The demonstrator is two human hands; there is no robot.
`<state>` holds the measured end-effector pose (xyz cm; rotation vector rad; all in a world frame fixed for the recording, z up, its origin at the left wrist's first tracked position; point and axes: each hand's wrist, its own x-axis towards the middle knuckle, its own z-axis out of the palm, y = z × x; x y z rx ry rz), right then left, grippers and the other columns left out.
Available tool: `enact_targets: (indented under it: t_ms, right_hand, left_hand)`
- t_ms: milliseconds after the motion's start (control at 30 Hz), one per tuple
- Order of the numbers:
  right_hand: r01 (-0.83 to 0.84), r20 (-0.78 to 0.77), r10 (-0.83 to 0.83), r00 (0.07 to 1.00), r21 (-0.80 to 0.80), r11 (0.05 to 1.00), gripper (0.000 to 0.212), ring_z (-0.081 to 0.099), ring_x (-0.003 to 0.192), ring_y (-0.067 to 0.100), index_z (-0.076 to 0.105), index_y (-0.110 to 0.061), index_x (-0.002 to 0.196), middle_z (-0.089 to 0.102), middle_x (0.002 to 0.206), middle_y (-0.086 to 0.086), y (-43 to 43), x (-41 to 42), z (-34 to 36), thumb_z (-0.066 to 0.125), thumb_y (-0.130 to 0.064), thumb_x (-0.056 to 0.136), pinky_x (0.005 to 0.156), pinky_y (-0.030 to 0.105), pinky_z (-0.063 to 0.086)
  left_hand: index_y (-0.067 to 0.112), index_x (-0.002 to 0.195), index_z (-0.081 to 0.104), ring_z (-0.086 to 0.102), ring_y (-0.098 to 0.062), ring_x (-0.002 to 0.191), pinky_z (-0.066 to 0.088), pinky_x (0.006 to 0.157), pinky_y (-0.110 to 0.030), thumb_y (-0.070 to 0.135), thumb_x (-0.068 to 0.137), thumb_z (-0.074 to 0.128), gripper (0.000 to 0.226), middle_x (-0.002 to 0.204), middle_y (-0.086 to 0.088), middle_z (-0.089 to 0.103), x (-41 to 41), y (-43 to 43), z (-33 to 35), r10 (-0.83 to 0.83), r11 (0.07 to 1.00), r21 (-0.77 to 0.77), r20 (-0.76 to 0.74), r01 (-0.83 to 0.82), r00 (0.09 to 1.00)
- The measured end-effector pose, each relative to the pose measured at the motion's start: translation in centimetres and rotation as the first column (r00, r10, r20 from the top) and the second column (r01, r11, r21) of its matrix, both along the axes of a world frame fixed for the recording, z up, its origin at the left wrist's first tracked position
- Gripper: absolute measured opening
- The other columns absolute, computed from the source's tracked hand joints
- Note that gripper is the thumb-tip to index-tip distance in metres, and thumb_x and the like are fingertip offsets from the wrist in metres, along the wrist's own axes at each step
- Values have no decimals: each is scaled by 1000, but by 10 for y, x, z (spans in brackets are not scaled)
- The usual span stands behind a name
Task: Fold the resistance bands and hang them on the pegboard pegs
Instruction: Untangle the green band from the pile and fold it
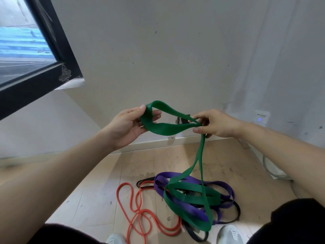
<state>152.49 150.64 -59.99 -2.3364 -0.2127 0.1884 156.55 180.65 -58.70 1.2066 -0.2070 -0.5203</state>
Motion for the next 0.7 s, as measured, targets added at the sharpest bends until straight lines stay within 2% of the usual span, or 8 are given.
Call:
enact_targets:
  t_ms: [100,200,300,400,533,633,700]
  right_hand:
    - [-3,-19,3,1000,-23,1000,31,70,85,21,67,-20,122,67,93,4,2,0,-1,72,-19,91,75,38,63]
    - [1,-13,-2,1000,-50,999,30,69,85,22,67,-20,121,67,96,7,3,1,0,72,-21,91,76,38,63]
    - [23,4,-23,1000,-49,999,28,70,84,25,67,-23,118,67,95,8,2,0,1,73,-21,91,74,39,63]
    - [26,18,-25,1000,-53,998,28,69,83,25,66,-22,117,67,96,10,1,-1,1,74,-21,90,73,38,63]
    - [33,51,-31,998,-35,999,31,70,81,28,66,-18,119,67,93,12,4,-3,5,75,-21,89,71,39,63]
    - [51,101,-51,994,8,999,31,70,79,29,68,-13,118,67,87,11,9,-5,8,75,-22,89,69,39,63]
    - [35,143,-37,989,17,999,31,70,80,28,69,-13,117,71,89,9,15,-6,10,76,-21,88,69,40,62]
  left_hand:
    - [0,114,66,68,-32,119,56,100,-44,24,107,43,34,114,-20,74,-3,-2,3,-21,1000,7,5,21,1000]
    - [5,96,67,73,-32,103,59,92,-41,29,105,48,32,93,-16,76,-3,-5,3,-3,1000,26,-19,4,1000]
    - [6,101,67,69,-27,89,55,98,-42,34,101,55,31,83,-10,71,-3,-4,3,18,995,101,26,-21,1000]
    - [5,113,69,66,-28,95,53,104,-46,25,99,61,25,90,-10,68,-2,1,-2,45,967,241,135,-77,990]
    - [13,120,69,70,-28,113,55,102,-47,18,98,64,23,115,-10,75,1,7,-5,101,916,369,166,-156,981]
    - [19,119,70,69,-19,112,54,102,-41,13,95,68,26,113,-1,75,2,8,-8,119,818,507,314,-272,942]
    - [20,123,69,68,-12,111,52,103,-36,11,93,69,31,115,4,73,-1,5,-8,61,780,551,407,-298,912]
